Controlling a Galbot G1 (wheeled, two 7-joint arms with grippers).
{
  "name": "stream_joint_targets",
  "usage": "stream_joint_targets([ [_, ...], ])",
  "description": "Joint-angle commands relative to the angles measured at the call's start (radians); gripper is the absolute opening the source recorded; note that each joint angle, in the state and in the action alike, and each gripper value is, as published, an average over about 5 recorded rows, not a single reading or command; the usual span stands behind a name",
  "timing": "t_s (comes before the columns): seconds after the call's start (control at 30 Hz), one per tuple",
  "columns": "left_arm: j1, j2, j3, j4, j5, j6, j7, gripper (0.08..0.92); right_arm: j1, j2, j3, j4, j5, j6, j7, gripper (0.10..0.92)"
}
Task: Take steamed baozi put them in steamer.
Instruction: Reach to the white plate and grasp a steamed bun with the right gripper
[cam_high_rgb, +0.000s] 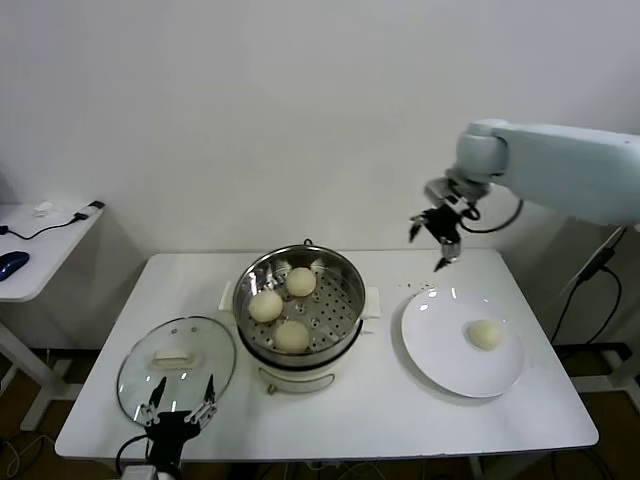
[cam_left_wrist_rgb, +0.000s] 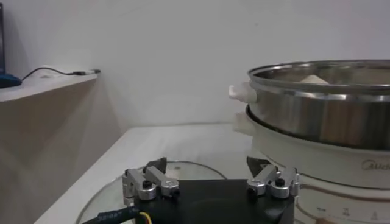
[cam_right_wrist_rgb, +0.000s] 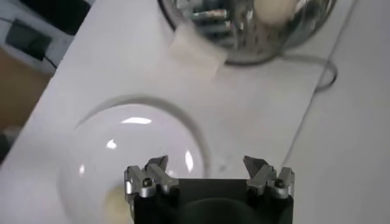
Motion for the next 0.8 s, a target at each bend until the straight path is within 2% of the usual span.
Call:
stream_joint_targets([
  [0.03, 0.000, -0.005, -0.001, 0.002, 0.002, 0.000, 0.001, 0.823, -0.208, -0.226, 0.028, -0.033, -0.103, -0.153, 0.021, 0.823],
  [0.4, 0.009, -0.017, 0.002, 0.010, 0.018, -0.007, -0.002, 0.823, -0.500, -0.223, 0.306, -0.137, -0.269, -0.200, 0.108, 0.823],
  [0.8, 0.022, -0.017, 0.001, 0.017, 0.020, -0.016, -0.003, 0.823, -0.623, -0.180, 0.422, -0.203, -0.320, -0.220, 0.125, 0.823],
])
